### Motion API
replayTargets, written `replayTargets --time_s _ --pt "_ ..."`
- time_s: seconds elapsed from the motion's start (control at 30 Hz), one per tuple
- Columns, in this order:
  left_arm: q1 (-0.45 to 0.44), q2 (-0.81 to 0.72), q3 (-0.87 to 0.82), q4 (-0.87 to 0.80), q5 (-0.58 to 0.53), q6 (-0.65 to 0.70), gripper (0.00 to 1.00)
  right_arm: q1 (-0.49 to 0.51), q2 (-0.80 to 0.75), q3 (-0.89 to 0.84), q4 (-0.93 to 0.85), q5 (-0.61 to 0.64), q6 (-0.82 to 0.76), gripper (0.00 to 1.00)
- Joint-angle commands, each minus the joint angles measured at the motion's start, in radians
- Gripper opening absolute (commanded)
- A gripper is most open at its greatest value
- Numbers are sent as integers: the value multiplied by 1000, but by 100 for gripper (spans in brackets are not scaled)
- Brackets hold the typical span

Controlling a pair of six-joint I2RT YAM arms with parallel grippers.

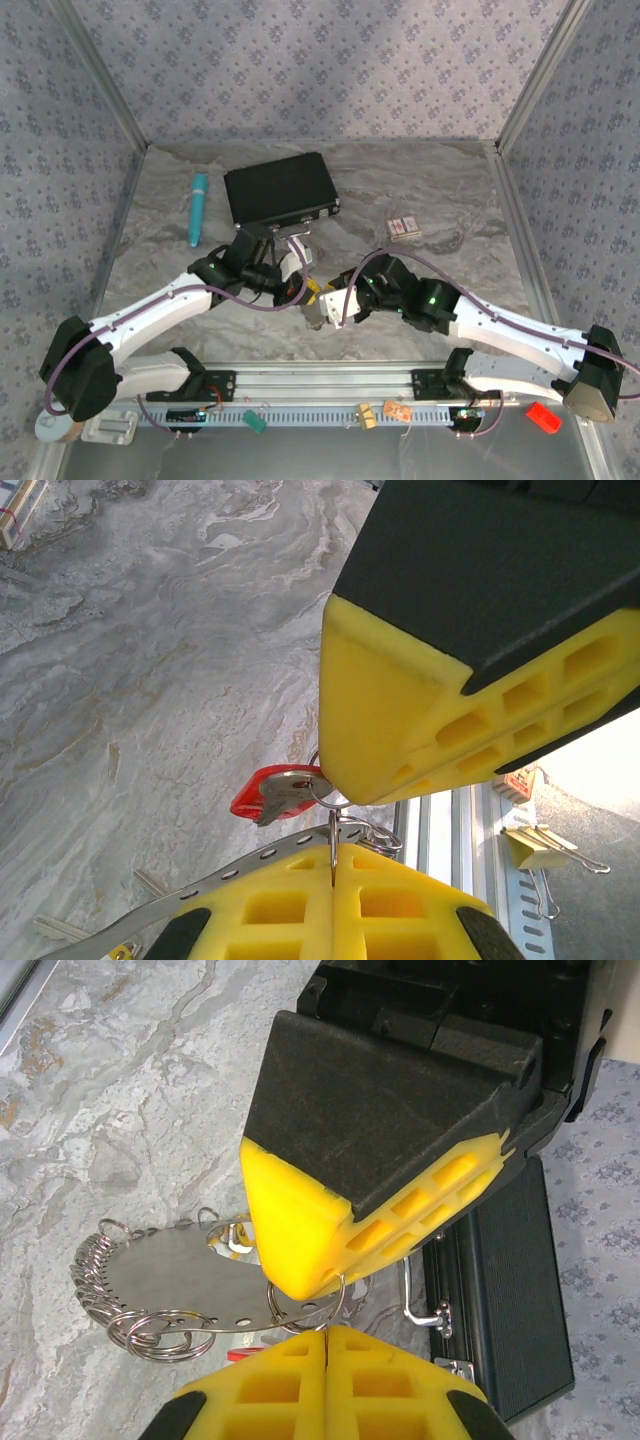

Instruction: Put the keys on the keyring

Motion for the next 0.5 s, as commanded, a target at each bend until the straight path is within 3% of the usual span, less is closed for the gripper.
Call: replayTargets --time_s 0.0,0.47 --pt "9 4 35 26 3 -7 0 11 2 17 -35 -42 -19 0" --pt "8 7 35 34 5 -8 0 16 17 17 4 -44 13 0"
